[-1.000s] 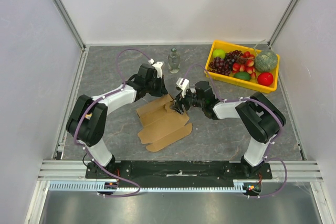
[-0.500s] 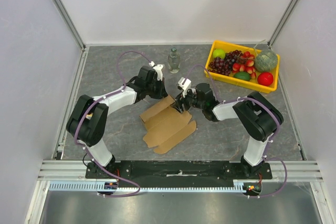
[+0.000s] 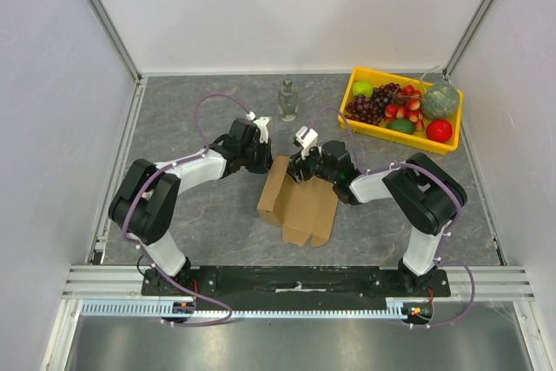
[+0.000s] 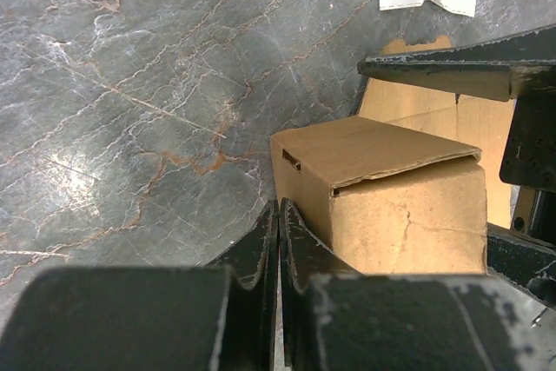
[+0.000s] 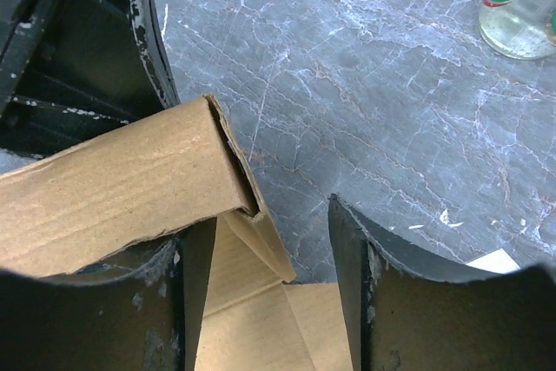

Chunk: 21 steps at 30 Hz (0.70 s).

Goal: Fold the paper box

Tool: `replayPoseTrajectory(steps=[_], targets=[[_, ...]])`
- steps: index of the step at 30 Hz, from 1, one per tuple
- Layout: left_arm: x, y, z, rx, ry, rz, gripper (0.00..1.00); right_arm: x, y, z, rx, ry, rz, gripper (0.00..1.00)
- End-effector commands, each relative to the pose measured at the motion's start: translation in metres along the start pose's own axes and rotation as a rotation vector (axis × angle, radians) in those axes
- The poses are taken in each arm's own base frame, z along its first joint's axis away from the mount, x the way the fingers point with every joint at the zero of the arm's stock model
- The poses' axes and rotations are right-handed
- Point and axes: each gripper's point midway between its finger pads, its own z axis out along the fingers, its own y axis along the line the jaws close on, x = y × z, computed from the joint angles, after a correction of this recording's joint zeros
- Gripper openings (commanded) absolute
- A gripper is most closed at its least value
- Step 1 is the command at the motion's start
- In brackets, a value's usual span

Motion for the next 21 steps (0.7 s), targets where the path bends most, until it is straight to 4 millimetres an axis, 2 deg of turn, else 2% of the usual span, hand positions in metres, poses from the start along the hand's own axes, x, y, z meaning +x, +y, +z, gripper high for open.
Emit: replayPoseTrajectory(steps=[1,11,21], targets=[[-0.0114,-0.0168,-0.0071,0.052,-0.048,-0.01,0.05,-0.0113,-0.0037,0.0042,0.028,-0.055,-0.009,0.6],[-0.0121,-0.0199,-0.0047,0.063,-0.045,-0.008,0.05,-0.009,-0.0006,0.0083,0.021,-0.048,-0.016,0.43],[-0.011,-0.0234,-0.0013,0.075,-0.034,-0.008,0.05,-0.0067,-0.0022,0.0121,0.037,-0.051,-0.017,0.33]])
